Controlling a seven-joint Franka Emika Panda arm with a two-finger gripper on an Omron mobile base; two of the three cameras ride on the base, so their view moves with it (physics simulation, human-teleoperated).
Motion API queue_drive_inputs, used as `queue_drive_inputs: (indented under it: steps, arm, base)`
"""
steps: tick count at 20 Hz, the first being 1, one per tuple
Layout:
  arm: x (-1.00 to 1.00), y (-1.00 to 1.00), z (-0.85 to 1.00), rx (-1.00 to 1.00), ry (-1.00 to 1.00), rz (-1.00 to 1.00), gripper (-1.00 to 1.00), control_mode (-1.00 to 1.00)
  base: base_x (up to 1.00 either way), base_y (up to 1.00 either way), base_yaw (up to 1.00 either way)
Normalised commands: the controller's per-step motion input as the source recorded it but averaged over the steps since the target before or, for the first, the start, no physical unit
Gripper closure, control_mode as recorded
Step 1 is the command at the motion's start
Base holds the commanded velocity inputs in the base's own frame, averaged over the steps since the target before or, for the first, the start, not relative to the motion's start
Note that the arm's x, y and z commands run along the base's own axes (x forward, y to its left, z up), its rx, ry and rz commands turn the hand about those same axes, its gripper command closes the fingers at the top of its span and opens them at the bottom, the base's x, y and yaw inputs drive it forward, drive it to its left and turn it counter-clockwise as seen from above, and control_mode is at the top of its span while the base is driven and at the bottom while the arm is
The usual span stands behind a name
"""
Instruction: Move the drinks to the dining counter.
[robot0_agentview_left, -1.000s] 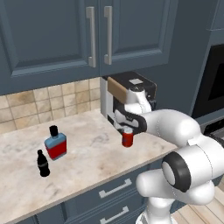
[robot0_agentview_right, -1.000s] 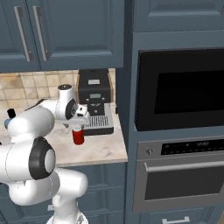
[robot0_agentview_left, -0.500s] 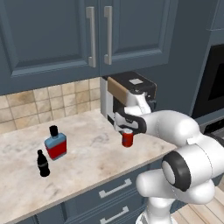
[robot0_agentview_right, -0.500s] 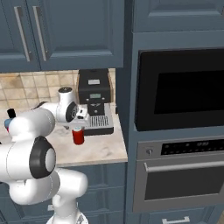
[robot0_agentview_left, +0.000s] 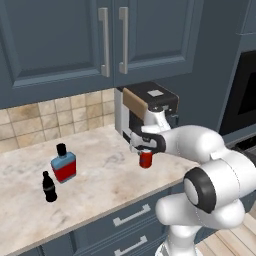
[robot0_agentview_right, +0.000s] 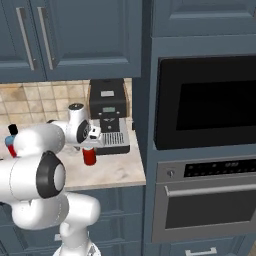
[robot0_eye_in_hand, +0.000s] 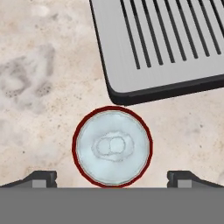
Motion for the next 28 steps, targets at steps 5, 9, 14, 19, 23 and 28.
queue_drive_inputs:
  steps: [5, 9, 14, 19, 23, 28]
  arm:
    - [0.14, 0.0, 0.0, 0.0, 0.0, 0.0, -1.0, -1.0]
    - [0.02, 0.0, 0.0, 0.01, 0.04, 0.0, -1.0, -1.0]
    - [0.0, 0.0, -0.09, 0.01, 0.05, 0.0, -1.0, -1.0]
    - [0.0, 0.0, -0.27, 0.0, 0.02, 0.0, -1.0, -1.0]
    - [0.0, 0.0, -0.21, 0.0, 0.0, 0.0, -1.0, -1.0]
    - [0.0, 0.0, 0.0, 0.0, 0.0, 0.0, -1.0, -1.0]
  base:
    - [0.0, 0.0, 0.0]
    - [0.0, 0.0, 0.0]
    - [0.0, 0.0, 0.0]
    - [0.0, 0.0, 0.0]
    - [0.0, 0.0, 0.0]
    - [0.0, 0.0, 0.0]
